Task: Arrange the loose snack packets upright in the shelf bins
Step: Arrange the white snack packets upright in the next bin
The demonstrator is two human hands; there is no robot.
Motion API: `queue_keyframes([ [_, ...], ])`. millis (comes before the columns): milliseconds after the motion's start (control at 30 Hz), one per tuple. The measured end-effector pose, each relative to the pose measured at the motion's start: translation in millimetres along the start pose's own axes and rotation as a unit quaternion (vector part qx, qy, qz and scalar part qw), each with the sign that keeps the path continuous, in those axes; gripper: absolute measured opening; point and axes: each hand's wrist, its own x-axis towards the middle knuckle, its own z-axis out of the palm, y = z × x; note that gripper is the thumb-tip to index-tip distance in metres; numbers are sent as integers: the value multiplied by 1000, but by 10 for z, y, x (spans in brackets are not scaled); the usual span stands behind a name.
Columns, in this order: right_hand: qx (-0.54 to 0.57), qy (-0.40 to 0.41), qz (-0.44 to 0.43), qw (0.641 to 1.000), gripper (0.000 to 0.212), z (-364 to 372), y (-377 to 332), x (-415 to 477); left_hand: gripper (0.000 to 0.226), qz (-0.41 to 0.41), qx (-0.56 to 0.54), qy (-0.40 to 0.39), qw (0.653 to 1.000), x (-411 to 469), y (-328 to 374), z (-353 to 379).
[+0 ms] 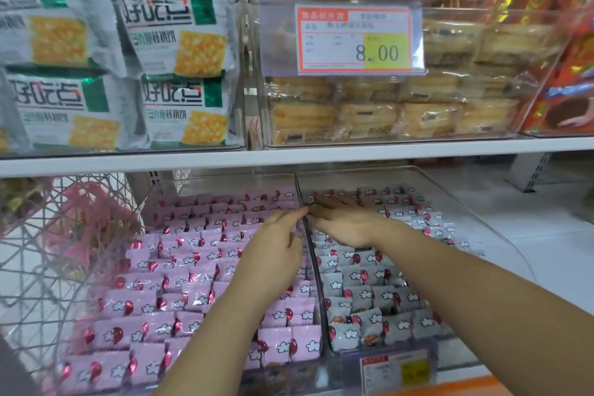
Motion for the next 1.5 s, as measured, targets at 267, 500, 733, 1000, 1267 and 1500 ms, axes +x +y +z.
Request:
queue_keyframes([
  [267,-5,-6,198,980,82,60,718,-219,47,-21,-13,9,1000,14,-11,20],
  [500,31,28,170,985,77,39,781,-232,46,-5,5,-11,1000,-23,109,-68],
  [733,72,173,-42,981,58,-156,-110,-1038,43,12,26,-16,999,-344,180,-497],
  [1000,-18,158,-248,956,28,247,-903,-1406,93,31,273,-160,948,-1065,-351,-786],
  [1267,-24,165,-163,973,24,199,-1054,-1184,59,89,240,-50,965,-1092,-501,-695],
  [1500,-3,120,-179,976,16,210,-987,-1208,43,79,196,-9,977,-1092,-566,-656],
])
